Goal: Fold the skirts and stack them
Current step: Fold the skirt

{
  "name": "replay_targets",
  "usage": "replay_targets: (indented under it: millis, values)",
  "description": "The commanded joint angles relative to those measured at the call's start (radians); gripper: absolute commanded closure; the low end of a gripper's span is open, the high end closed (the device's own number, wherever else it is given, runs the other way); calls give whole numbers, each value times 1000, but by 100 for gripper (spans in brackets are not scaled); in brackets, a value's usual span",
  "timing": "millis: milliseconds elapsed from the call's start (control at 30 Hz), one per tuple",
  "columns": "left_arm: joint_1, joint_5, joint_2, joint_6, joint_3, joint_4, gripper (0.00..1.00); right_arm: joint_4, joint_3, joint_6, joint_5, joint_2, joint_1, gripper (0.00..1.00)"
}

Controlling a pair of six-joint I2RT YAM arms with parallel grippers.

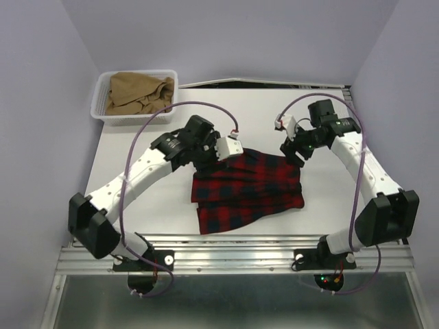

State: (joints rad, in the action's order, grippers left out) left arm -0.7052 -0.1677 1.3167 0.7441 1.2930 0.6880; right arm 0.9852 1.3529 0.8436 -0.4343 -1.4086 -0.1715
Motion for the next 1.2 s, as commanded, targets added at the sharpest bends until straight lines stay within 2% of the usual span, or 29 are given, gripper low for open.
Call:
replay_targets:
  millis: [0,100,267,300,433,533,800,867,1000,1033,1067,1167]
  values:
    - [-1,-82,121,-58,19,48,26,58,-30,-23,0,-13,-89,30]
    - [36,-87,113,-94,-32,-37,27,-29,-109,-44,98,0,-200,32]
    - [166,-229,203,-195,155,-9,25,-155,-219,-87,172,7,-324,33]
    - [229,-290,241,-210,192,10,25,-169,-228,-98,186,7,-347,33]
    - [303,-332,332,-252,356,59,24,-238,-267,-129,236,-30,-468,34]
    - [328,-339,357,-264,379,45,24,-293,-299,-121,299,-61,-493,34]
    - [368,-352,351,-285,358,9,24,-287,-281,-98,298,-93,-537,37]
    - [377,-349,352,-285,354,7,24,-309,-302,-86,327,-95,-549,41]
    - [394,-349,358,-292,361,7,24,-324,-311,-86,364,-105,-559,75]
    - [400,-349,358,-292,361,7,24,-298,-281,-100,355,-96,-559,94]
    - [403,-349,357,-289,361,8,24,-284,-259,-103,341,-90,-559,99]
    - [408,-343,357,-282,359,11,24,-211,-169,-107,298,-52,-559,99]
